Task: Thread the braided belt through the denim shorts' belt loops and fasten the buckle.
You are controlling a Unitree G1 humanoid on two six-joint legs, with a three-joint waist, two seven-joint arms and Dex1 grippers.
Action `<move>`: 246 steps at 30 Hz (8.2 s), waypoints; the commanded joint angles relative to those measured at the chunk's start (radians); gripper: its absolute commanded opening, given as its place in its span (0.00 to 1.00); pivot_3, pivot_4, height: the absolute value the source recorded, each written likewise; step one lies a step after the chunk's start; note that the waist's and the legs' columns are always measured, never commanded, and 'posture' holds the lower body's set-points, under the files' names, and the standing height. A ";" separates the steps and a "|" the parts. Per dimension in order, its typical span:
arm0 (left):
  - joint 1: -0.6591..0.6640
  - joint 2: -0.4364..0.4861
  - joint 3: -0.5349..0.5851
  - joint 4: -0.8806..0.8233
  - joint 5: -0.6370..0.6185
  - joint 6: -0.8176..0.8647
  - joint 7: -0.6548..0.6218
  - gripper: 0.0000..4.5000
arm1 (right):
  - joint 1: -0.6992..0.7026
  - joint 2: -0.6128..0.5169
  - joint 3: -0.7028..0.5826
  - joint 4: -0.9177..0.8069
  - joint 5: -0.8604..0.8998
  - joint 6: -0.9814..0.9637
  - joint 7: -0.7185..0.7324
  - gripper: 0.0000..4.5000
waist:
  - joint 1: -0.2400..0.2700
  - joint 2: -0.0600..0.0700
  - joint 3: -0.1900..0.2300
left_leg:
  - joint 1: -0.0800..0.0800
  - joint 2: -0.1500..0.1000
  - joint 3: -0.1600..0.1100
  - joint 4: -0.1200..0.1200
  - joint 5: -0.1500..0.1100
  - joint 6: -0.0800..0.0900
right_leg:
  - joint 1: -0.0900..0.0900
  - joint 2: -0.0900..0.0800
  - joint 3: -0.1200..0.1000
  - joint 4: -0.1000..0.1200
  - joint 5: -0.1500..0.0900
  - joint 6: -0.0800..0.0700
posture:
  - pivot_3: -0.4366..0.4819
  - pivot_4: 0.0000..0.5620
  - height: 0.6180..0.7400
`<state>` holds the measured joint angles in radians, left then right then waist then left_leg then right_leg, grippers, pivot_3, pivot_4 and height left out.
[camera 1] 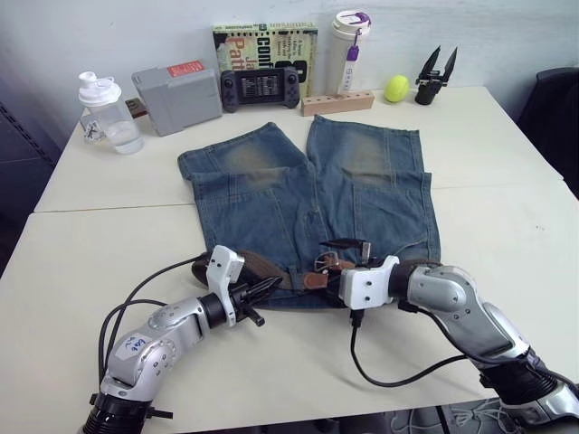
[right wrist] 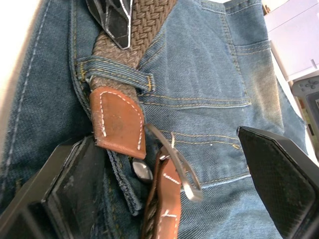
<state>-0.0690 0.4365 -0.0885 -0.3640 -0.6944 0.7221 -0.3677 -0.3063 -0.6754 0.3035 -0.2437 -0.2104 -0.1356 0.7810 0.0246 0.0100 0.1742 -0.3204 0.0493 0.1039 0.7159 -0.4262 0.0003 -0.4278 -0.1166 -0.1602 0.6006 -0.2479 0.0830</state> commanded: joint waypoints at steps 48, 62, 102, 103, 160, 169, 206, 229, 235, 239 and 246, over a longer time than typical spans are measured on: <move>0.051 -0.037 -0.011 0.004 0.039 0.085 -0.007 0.00 | 0.005 0.027 0.024 -0.106 0.008 0.007 0.084 0.24 | -0.003 0.000 0.000 | 0.000 0.000 -0.008 -0.001 0.000 0.000 | 0.000 0.000 0.000 0.000 0.000 0.000 | 0.48 0.27 0.84; 0.055 -0.036 -0.010 0.001 0.038 0.090 -0.009 0.00 | -0.025 0.013 -0.005 -0.141 0.035 -0.014 0.095 0.45 | -0.002 0.000 0.000 | 0.000 0.000 -0.008 -0.001 0.000 0.000 | 0.000 0.000 0.000 0.000 0.000 0.000 | 0.48 0.27 0.84; 0.247 -0.003 0.208 -0.225 -0.095 0.020 -0.050 0.64 | -0.012 0.005 -0.022 -0.084 0.048 -0.055 0.088 0.00 | -0.009 0.001 0.002 | -0.002 0.001 -0.009 -0.001 -0.001 0.001 | -0.002 0.000 0.000 -0.001 -0.001 -0.001 | 0.48 0.27 0.84; 0.249 0.000 0.193 -0.222 -0.068 0.007 -0.046 0.57 | -0.012 0.005 -0.022 -0.084 0.050 -0.057 0.089 0.00 | -0.009 0.001 0.002 | -0.002 0.001 -0.009 -0.001 -0.001 0.001 | -0.002 0.000 0.000 -0.001 -0.001 -0.001 | 0.48 0.27 0.84; -0.127 0.181 0.164 -0.091 -0.004 -0.219 -0.229 0.67 | -0.157 -0.007 -0.130 -0.062 0.306 0.128 0.140 0.00 | -0.005 0.011 0.004 | -0.003 -0.001 0.000 0.001 -0.002 0.003 | -0.003 0.000 -0.001 -0.001 0.000 0.000 | 0.48 0.27 0.84; -0.205 0.088 0.027 0.129 0.285 -0.505 -0.307 0.67 | -0.183 0.027 -0.109 -0.052 0.296 0.117 0.152 0.00 | -0.023 0.010 0.005 | -0.005 0.001 0.002 -0.001 -0.001 0.001 | -0.006 0.002 0.000 -0.002 0.000 0.001 | 0.48 0.27 0.84; -0.197 -0.023 0.074 0.140 0.332 -0.522 -0.302 0.00 | 0.048 -0.062 -0.110 -0.143 0.305 0.392 0.139 0.99 | -0.012 0.008 0.006 | -0.008 0.000 0.001 0.002 -0.001 0.002 | -0.006 0.001 -0.001 -0.002 0.001 0.002 | 0.48 0.27 0.84; -0.179 0.012 0.083 0.099 0.321 -0.475 -0.332 0.00 | 0.035 0.029 -0.095 -0.119 0.227 0.533 0.017 0.03 | -0.019 0.007 0.006 | -0.005 0.000 0.000 0.001 -0.001 0.002 | -0.004 0.001 -0.001 -0.001 0.001 0.002 | 0.48 0.27 0.84; -0.165 0.052 0.070 0.093 0.331 -0.476 -0.376 0.00 | 0.003 0.025 -0.127 -0.155 0.274 0.580 0.024 0.03 | -0.020 0.007 0.006 | -0.005 0.000 0.000 0.001 -0.001 0.002 | -0.004 0.001 -0.001 -0.002 0.001 0.002 | 0.48 0.27 0.84; -0.153 0.084 0.068 0.062 0.327 -0.465 -0.402 0.00 | -0.022 0.054 -0.159 -0.182 0.330 0.697 -0.004 0.03 | -0.023 0.007 0.006 | -0.006 0.000 0.000 0.001 -0.001 0.002 | -0.004 0.001 -0.001 -0.002 0.001 0.002 | 0.48 0.27 0.84; -0.098 0.135 0.066 -0.031 0.275 -0.357 -0.432 0.00 | -0.056 0.142 -0.199 -0.244 0.414 0.994 -0.102 0.03 | -0.025 0.007 0.006 | -0.014 0.000 0.001 0.003 -0.001 0.002 | -0.014 0.001 0.000 0.001 0.001 0.002 | 0.48 0.27 0.84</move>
<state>-0.1798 0.5600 -0.0206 -0.3484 -0.3932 0.3337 -0.7912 -0.3400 -0.5520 0.1438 -0.4359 0.1816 0.8070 0.7212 -0.0008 0.0175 0.1799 -0.3351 0.0497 0.1052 0.7189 -0.4271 0.0020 -0.4426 -0.1159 -0.1602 0.6027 -0.2466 0.0852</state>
